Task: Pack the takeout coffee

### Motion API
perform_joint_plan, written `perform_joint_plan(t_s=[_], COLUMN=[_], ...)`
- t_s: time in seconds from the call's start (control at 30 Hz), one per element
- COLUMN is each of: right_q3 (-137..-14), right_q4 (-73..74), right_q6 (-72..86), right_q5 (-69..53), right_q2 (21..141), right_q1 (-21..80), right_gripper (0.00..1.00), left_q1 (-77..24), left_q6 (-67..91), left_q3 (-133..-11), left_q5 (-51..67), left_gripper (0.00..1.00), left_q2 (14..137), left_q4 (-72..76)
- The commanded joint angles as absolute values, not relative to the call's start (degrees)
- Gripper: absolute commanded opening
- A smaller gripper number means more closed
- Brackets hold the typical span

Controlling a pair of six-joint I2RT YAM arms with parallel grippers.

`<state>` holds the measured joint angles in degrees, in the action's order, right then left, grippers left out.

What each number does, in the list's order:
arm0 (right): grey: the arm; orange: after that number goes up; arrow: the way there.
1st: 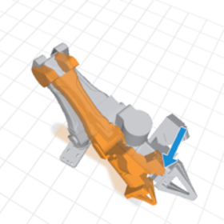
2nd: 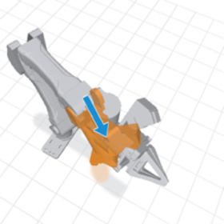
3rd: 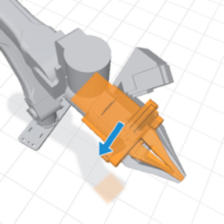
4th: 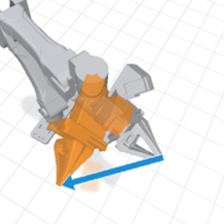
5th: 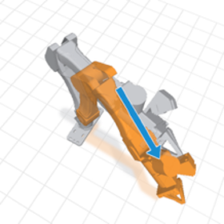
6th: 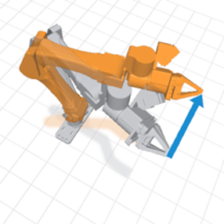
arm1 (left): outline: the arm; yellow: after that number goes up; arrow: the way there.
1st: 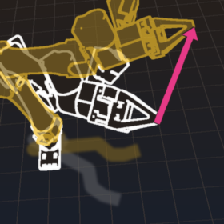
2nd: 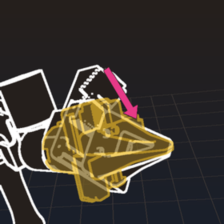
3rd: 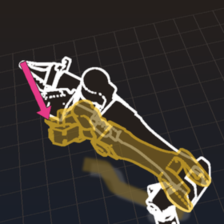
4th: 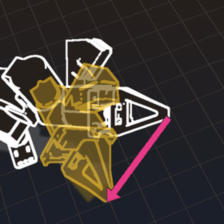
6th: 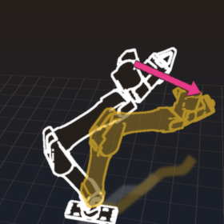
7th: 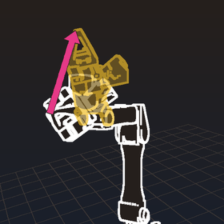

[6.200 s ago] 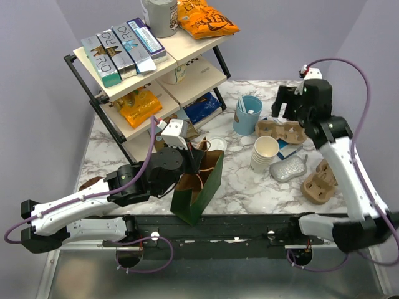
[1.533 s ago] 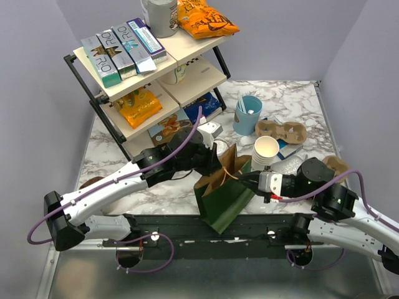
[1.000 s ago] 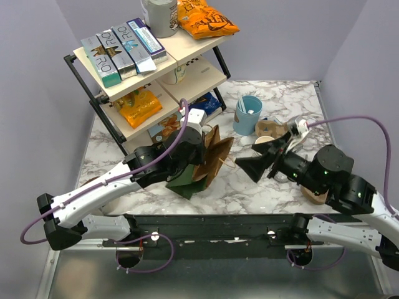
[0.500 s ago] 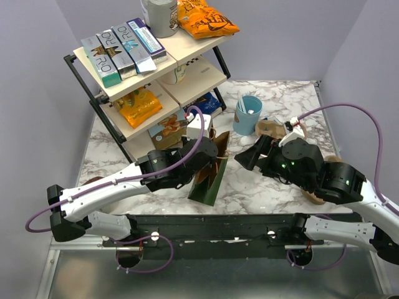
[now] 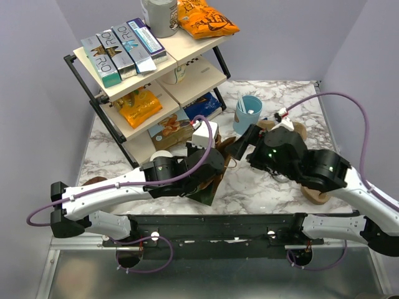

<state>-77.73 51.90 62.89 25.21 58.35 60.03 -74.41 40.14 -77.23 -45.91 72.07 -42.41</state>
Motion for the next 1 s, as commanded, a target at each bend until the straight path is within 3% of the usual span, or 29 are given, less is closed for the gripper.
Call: perform_joint_plan(t_s=[0.0, 0.27, 0.47, 0.57, 0.6, 0.7, 0.8, 0.97], right_q3=[-76.39, -74.36, -70.32, -68.83, -68.38, -66.89, -66.36, -61.88], right_q4=[52.56, 49.92, 50.97, 52.81, 53.26, 55.98, 60.37, 61.96], right_q6=[62.67, 58.8, 57.84, 56.17, 55.81, 53.7, 51.68, 47.82], right_q5=[16.82, 5.46, 1.23, 5.09, 7.19, 12.1, 16.42, 17.84], right_q2=[62.57, 67.32, 67.5, 66.71, 66.1, 65.3, 65.04, 64.16], right_q1=[56.88, 55.02, 55.02, 55.02, 54.93, 54.32, 53.35, 51.16], right_gripper=[1.0, 0.91, 0.64, 0.45, 0.33, 0.1, 0.01, 0.01], left_q1=[-76.11, -76.73, -76.73, -76.73, -76.73, -76.73, -76.73, -76.73], left_q6=[40.52, 41.83, 43.24, 43.15, 43.07, 43.33, 43.33, 46.31], left_q3=[-77.78, -77.43, -77.96, -78.31, -77.96, -77.96, -78.74, -80.77], left_q5=[-50.36, -52.46, -54.49, -54.49, -55.1, -56.77, -59.32, -64.24], left_gripper=[0.0, 0.0, 0.0, 0.0, 0.0, 0.0, 0.0, 0.0], left_q2=[72.42, 72.25, 72.51, 71.46, 71.02, 69.61, 69.08, 68.91], left_q4=[-41.13, -41.31, -42.98, -43.68, -43.68, -44.91, -47.45, -55.89])
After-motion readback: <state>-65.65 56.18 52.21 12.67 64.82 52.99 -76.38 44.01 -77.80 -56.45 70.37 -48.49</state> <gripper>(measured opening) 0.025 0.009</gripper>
